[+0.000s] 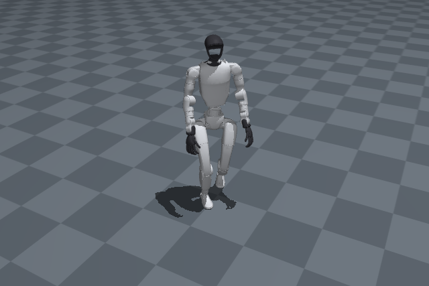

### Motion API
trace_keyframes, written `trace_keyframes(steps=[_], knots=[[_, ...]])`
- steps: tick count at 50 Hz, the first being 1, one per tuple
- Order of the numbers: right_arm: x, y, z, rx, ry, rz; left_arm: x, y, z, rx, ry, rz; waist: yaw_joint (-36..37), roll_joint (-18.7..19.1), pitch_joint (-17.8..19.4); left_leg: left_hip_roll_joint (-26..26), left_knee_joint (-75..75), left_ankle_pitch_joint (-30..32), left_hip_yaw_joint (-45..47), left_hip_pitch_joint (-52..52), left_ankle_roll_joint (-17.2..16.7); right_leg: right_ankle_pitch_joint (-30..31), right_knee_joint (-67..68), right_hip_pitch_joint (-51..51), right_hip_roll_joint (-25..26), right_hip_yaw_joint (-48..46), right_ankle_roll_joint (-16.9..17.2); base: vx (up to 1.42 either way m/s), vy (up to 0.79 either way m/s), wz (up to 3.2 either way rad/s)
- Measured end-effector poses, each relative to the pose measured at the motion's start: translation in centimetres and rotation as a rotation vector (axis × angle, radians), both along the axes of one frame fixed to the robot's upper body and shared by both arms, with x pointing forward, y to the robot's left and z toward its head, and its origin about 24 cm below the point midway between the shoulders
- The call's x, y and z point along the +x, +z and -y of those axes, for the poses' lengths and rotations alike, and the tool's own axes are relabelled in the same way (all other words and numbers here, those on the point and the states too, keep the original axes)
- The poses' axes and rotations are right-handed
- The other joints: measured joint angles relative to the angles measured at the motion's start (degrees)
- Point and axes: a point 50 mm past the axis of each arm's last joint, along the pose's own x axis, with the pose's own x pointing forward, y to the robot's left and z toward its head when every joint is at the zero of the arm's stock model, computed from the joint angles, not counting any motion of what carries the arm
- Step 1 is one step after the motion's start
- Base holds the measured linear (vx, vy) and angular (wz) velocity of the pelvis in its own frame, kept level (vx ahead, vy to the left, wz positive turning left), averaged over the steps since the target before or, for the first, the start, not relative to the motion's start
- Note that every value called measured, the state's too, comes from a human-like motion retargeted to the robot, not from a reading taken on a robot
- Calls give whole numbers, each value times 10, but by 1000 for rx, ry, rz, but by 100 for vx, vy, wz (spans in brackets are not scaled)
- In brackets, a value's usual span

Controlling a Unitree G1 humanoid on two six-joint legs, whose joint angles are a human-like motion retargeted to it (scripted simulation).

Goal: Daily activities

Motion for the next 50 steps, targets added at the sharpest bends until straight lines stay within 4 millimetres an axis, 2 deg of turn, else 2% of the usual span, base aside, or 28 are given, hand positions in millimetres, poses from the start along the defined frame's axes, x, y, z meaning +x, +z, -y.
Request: trace_keyframes(steps=[6, 13, 21, 25, 30, 35, 40, 45, 50], knots=[[2, 1, 1, 0, 6, 1, 3, 1, 1, -1, -15, 12, -7, -10, 5, -7, -22, 0, -3, 15, 6, 1, 15, -4, -8, 3, 3, 0, 0, 0], [-5, -2, 6, 1, -6, -24, 11, 4, 4, 3, -37, 35, -19, -33, 12, -28, -58, 1, 1, 32, 14, -10, 70, -28, -31, 13, 11, 0, 0, 0], [-11, -4, 7, 19, -19, -43, 12, 5, 4, 16, -74, 32, -28, -49, 20, -41, -79, 8, 2, 52, 9, -23, 131, -46, -46, 19, 13, 0, 0, 0], [-18, -7, 5, 27, -13, -57, 7, 3, 2, 19, -90, 16, -26, -47, 22, -36, -53, 3, -7, 56, 0, -20, 138, -29, -37, 17, 10, 4, -2, -1], [-22, -7, 6, 11, 22, -53, -3, -1, -1, 30, -113, -12, -14, -18, 23, 5, 62, 11, -6, 33, -32, -18, 110, 14, 7, 1, -1, 8, -3, -4], [-3, 2, 6, -19, 81, 18, -11, -3, -1, 41, -141, -27, 5, 12, 23, 64, 247, 99, 22, -47, -70, -33, 75, 48, 48, -9, -21, 6, -2, 3], [26, 18, 6, -60, 138, 124, -11, -3, 0, 59, -167, -22, 24, 16, 21, 88, 349, 107, 51, -170, -47, -53, 33, 79, 57, 3, -27, 7, -1, 1], [55, 37, 0, -55, 157, 236, -15, -5, 0, 54, -141, -33, 34, 7, 18, 68, 282, 84, 69, -267, -25, -65, 2, 110, 42, 16, -20, 6, 0, -17], [73, 50, -13, -12, 171, 314, -22, -8, 0, 35, -92, -60, 29, -11, 6, 25, 117, 96, 75, -320, -23, -80, -23, 128, 11, 25, -15, 2, 0, -13]])
